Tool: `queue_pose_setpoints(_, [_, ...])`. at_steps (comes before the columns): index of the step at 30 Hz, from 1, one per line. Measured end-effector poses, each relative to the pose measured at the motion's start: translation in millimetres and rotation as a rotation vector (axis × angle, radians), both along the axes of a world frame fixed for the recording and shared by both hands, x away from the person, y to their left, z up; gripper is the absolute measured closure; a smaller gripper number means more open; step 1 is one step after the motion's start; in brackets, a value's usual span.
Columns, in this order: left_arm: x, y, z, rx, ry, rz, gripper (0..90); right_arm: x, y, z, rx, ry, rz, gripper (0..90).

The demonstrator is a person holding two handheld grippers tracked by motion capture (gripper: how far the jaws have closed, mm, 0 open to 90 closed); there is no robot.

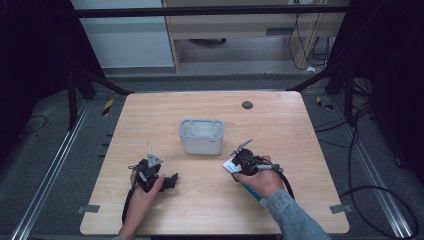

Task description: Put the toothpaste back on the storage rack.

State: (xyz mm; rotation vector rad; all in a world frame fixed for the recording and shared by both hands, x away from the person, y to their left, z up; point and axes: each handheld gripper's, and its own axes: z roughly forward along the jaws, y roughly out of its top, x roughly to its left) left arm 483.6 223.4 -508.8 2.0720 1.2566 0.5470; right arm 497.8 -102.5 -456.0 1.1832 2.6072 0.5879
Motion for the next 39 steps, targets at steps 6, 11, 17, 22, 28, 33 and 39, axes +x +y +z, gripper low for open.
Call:
queue_pose_setpoints(6, [0.1,0.0,0.0,0.000,0.000,0.000,0.0,3.1,0.8,-6.6,-0.013,0.019,-0.012,49.4])
queue_pose_setpoints(11, [0.1,0.0,0.0,0.001,0.000,-0.001,0.0,4.8,0.9,-10.3,-0.020,0.035,-0.014,49.4])
queue_pose_setpoints(17, [0.2,-0.1,0.0,0.000,0.000,-0.001,0.0,7.2,1.9,-10.7,-0.023,0.067,-0.024,49.9])
queue_pose_setpoints(22, [0.3,-0.1,0.0,0.000,0.000,-0.002,0.0,9.4,3.9,-10.2,-0.025,0.084,-0.024,50.3])
queue_pose_setpoints(28, [0.4,-0.1,0.0,0.000,0.000,-0.002,0.0,10.7,4.1,-12.0,-0.033,0.099,-0.023,52.2])
queue_pose_setpoints(33, [0.3,-0.1,0.0,0.000,0.000,-0.002,0.0,11.3,3.5,-13.3,-0.020,0.105,-0.034,54.7])
queue_pose_setpoints(39, [0.4,-0.2,0.0,0.000,0.000,-0.002,0.0,11.2,3.1,-13.4,-0.013,0.113,-0.047,55.5])
